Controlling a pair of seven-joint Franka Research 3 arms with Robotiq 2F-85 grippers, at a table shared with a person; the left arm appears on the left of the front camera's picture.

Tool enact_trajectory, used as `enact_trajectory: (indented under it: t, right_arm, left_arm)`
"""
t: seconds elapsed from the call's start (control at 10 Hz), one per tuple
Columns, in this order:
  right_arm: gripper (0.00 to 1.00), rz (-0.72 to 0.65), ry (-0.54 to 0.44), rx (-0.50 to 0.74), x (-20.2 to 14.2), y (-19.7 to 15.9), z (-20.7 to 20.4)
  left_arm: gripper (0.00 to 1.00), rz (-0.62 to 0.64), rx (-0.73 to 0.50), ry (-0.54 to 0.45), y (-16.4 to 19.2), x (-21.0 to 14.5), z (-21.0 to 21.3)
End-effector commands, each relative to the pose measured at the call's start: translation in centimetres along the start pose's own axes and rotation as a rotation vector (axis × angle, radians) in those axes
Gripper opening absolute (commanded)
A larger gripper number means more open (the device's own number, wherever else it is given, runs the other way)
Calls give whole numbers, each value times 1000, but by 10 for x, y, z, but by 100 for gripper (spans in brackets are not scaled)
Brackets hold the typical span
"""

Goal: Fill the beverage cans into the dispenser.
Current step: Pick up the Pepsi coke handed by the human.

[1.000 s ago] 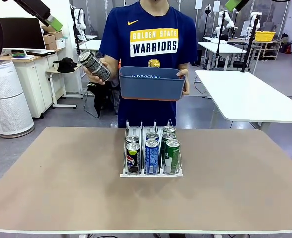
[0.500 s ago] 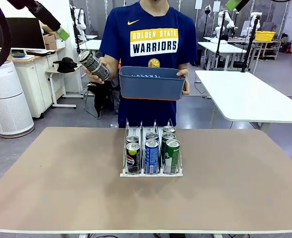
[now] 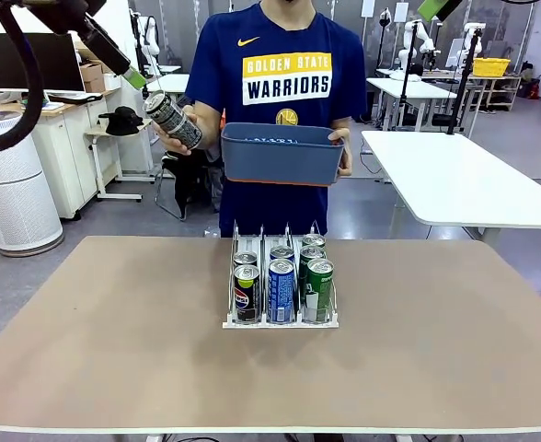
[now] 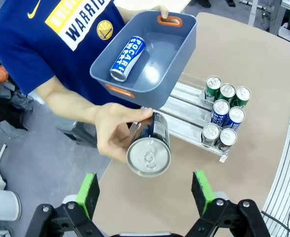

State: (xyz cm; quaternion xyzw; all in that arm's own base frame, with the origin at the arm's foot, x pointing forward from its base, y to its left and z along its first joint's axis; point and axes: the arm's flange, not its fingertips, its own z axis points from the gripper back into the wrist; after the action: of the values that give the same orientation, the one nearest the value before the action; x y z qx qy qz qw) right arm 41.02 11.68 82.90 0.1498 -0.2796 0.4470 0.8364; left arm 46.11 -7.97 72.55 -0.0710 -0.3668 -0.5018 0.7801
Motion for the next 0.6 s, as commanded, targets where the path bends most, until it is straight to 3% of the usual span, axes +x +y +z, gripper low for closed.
enact_trajectory:
  t: [0.0,0.5]
  right_arm:
    - [100,-1,1,1,-2,2,1]
    - [100,-1,1,1,-2,2,1]
  left_arm:
    - [100,-5,-20,-70,1,-7,-15]
    - [100,12,-25,-41,4,-4,-21]
